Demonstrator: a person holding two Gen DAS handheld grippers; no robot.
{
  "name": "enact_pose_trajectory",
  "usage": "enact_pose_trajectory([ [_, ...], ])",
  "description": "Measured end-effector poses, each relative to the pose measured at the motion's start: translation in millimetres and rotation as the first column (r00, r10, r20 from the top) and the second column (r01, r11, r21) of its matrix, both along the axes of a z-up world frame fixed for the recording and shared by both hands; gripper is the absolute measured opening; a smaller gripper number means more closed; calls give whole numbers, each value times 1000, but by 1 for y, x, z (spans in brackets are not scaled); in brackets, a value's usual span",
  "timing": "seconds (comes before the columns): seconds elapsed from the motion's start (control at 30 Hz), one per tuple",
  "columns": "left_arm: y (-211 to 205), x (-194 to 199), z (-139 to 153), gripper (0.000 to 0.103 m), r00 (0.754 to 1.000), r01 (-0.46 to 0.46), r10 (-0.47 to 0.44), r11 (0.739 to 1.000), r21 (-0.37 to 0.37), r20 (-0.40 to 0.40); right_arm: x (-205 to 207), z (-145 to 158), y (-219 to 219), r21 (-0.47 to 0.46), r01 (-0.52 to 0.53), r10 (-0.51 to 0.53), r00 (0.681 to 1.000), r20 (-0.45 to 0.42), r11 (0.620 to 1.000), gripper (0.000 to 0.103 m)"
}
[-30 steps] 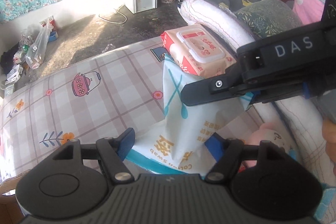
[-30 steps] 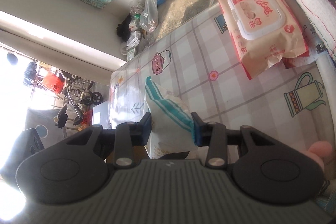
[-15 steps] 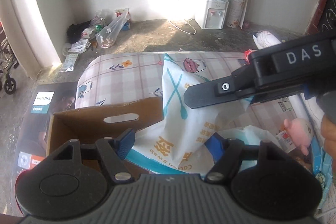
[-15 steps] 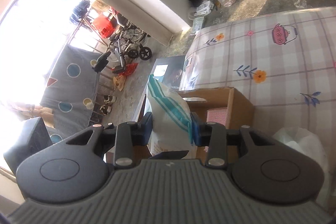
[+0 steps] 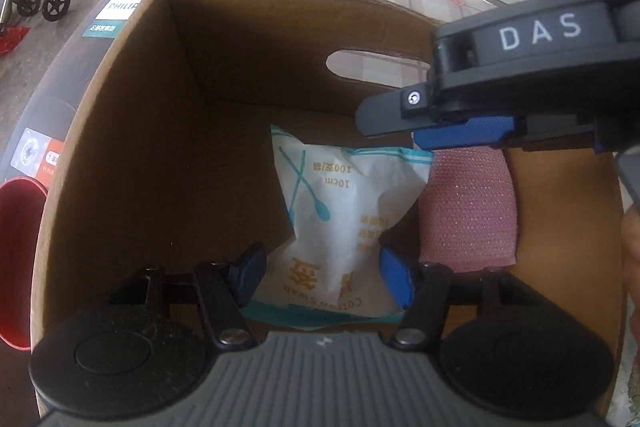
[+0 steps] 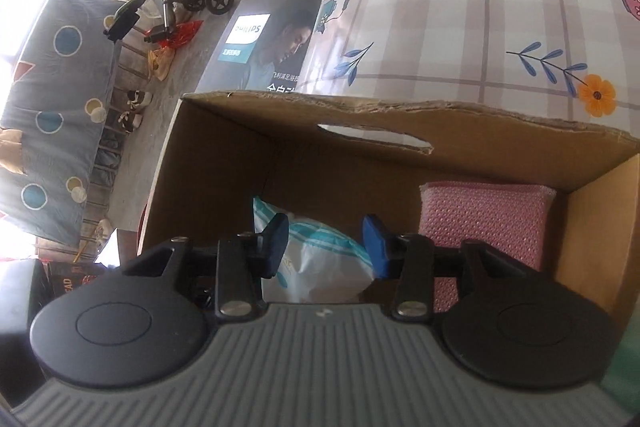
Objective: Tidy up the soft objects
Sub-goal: 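Carry the cotton-swab bag with the right gripper and drop it into the box, then move the right gripper back to the bed toward the blue bandage box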
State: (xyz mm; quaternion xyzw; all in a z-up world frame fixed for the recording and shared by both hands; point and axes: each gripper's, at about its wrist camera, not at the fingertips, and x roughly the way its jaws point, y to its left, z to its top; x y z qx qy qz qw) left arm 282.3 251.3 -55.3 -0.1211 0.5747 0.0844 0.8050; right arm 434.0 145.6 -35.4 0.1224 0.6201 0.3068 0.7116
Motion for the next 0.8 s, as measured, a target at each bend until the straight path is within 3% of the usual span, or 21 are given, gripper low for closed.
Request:
enact_pose_trajectory([
  [0.17, -5, 0, 12, 63, 999, 35, -35, 999, 0, 42, -3, 23, -27, 54, 42, -46, 995, 83, 998, 41],
  [0.27, -9, 2, 7, 54, 999, 31, -31, 999, 10, 28, -15, 51, -54, 114, 45, -61, 989, 138, 992, 41],
  [0.37, -12, 6, 1, 48, 1000, -1, 2, 1000, -28, 26, -34, 71, -87, 171, 58, -85, 984, 158, 984, 42],
  [0.57, -25, 7, -7, 49, 997, -2, 1, 1000, 10, 74, -78, 87, -157, 182, 128, -163, 968, 191, 975, 42],
  [0.8, -16, -5, 8, 57, 990, -35, 38, 999, -20, 138, -115, 95, -228, 181, 227, -265, 938, 223, 957, 43],
])
